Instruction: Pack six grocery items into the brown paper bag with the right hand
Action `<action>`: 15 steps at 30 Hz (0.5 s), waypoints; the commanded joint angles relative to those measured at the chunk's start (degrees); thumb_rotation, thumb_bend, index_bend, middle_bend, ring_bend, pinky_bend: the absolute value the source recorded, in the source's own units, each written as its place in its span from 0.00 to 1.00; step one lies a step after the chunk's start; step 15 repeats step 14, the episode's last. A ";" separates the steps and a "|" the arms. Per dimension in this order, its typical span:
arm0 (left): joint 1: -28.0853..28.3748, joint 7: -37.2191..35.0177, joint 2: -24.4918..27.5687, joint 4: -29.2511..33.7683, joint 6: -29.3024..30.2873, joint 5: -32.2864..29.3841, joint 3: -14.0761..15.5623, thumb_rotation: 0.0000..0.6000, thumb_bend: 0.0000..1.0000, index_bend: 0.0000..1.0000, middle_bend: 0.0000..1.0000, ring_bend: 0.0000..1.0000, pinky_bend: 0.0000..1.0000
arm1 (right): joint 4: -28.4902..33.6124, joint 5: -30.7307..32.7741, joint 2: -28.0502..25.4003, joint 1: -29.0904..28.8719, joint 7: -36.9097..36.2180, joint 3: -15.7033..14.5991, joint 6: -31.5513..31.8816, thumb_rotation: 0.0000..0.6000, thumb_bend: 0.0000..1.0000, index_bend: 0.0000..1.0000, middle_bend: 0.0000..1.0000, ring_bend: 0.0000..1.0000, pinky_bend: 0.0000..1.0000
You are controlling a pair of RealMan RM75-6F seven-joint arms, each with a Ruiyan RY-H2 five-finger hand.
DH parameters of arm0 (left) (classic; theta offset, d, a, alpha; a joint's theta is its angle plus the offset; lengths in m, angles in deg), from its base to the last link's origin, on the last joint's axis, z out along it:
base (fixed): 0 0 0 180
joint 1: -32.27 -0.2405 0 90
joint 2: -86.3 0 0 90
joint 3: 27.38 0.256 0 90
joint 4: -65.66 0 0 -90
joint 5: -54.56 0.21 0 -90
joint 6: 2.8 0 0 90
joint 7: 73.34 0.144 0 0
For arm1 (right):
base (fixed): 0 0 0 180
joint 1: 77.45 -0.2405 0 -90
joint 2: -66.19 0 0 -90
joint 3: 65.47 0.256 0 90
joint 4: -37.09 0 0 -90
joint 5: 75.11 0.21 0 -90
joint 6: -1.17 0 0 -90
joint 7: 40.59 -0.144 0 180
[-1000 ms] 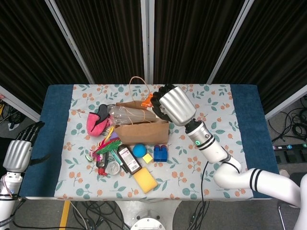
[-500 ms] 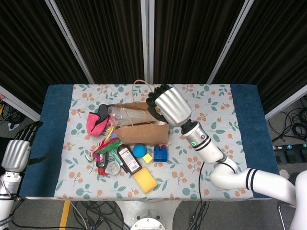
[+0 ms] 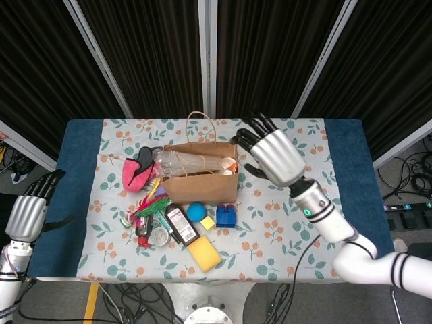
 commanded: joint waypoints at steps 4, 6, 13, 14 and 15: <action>0.51 2.47 1.05 2.68 0.72 1.67 0.34 1.00 0.14 0.15 0.20 0.15 0.23 | 13.17 0.32 -13.23 19.78 11.51 -14.11 9.61 1.00 0.00 0.12 0.11 0.00 0.00; 0.42 3.45 1.47 3.79 1.10 2.09 0.53 1.00 0.14 0.15 0.20 0.15 0.22 | 12.19 0.00 -12.96 23.74 10.92 -17.09 11.57 1.00 0.00 0.10 0.09 0.00 0.00; -0.74 5.11 2.33 5.67 2.25 2.59 1.49 1.00 0.14 0.15 0.20 0.15 0.22 | 1.68 -5.84 -6.99 32.10 0.45 -22.41 16.10 1.00 0.00 0.05 0.08 0.00 0.00; -0.93 5.14 2.39 5.75 2.43 2.63 1.62 1.00 0.14 0.15 0.20 0.15 0.22 | 0.56 -6.40 -6.29 32.63 -0.65 -22.60 16.38 1.00 0.00 0.05 0.08 0.00 0.00; -0.93 5.14 2.39 5.75 2.43 2.63 1.62 1.00 0.14 0.15 0.20 0.15 0.22 | 0.56 -6.40 -6.29 32.63 -0.65 -22.60 16.38 1.00 0.00 0.05 0.08 0.00 0.00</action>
